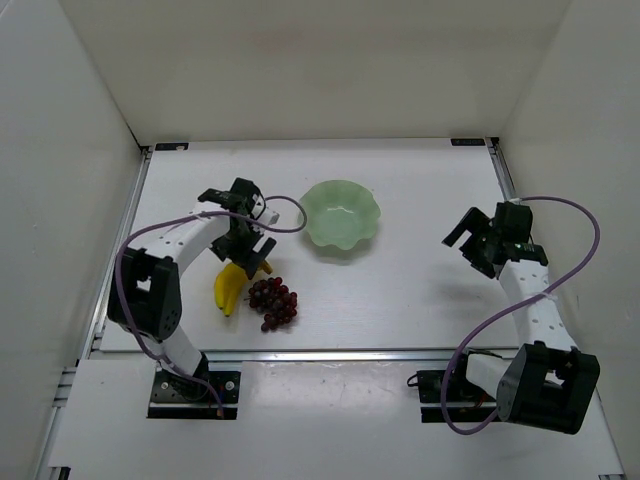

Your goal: Place and organize the fake fruits in the fruit bowl

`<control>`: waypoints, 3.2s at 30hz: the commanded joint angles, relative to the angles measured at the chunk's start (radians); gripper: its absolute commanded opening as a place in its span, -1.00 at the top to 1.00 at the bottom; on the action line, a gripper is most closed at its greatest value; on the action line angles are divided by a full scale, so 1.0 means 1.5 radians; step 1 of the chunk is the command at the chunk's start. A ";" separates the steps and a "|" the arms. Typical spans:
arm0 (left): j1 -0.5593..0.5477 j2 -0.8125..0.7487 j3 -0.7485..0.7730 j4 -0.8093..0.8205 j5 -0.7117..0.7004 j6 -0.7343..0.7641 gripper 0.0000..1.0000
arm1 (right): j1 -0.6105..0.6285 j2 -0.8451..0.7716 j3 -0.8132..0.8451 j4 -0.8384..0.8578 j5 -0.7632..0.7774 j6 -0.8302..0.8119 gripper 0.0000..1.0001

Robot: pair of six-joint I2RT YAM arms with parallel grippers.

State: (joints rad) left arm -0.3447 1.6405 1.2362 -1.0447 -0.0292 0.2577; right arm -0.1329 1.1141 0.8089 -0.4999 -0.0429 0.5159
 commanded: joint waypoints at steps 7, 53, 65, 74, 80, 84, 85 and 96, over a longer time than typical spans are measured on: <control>0.013 0.084 -0.042 0.036 -0.098 -0.019 -0.69 | 0.005 -0.023 0.025 -0.006 0.027 -0.004 -1.00; -0.180 0.310 0.683 0.204 -0.239 0.035 -1.00 | 0.553 0.156 0.227 -0.034 -0.007 -0.355 -1.00; 0.087 0.027 0.342 0.204 -0.238 -0.044 -1.00 | 0.789 0.609 0.631 -0.130 -0.091 -0.467 -1.00; 0.185 -0.027 0.244 0.183 -0.196 -0.092 -1.00 | 0.837 0.741 0.671 -0.190 -0.023 -0.457 -1.00; 0.197 -0.033 0.231 0.183 -0.183 -0.098 -1.00 | 0.837 0.741 0.677 -0.190 -0.016 -0.443 0.12; 0.204 -0.033 0.231 0.177 -0.183 -0.104 -1.00 | 0.811 0.699 0.685 -0.198 -0.037 -0.407 0.78; 0.211 -0.033 0.231 0.177 -0.183 -0.104 -1.00 | 0.798 0.684 0.685 -0.189 -0.047 -0.376 0.80; 0.237 -0.046 0.213 0.177 -0.177 -0.110 -1.00 | 0.538 0.407 0.534 0.007 -0.043 -0.013 0.95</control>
State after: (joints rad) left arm 0.0036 1.6348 1.5616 -0.7841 -0.3134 0.1078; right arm 0.7399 1.8011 1.6527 -0.5774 -0.1455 0.2836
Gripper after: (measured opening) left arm 0.998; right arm 0.387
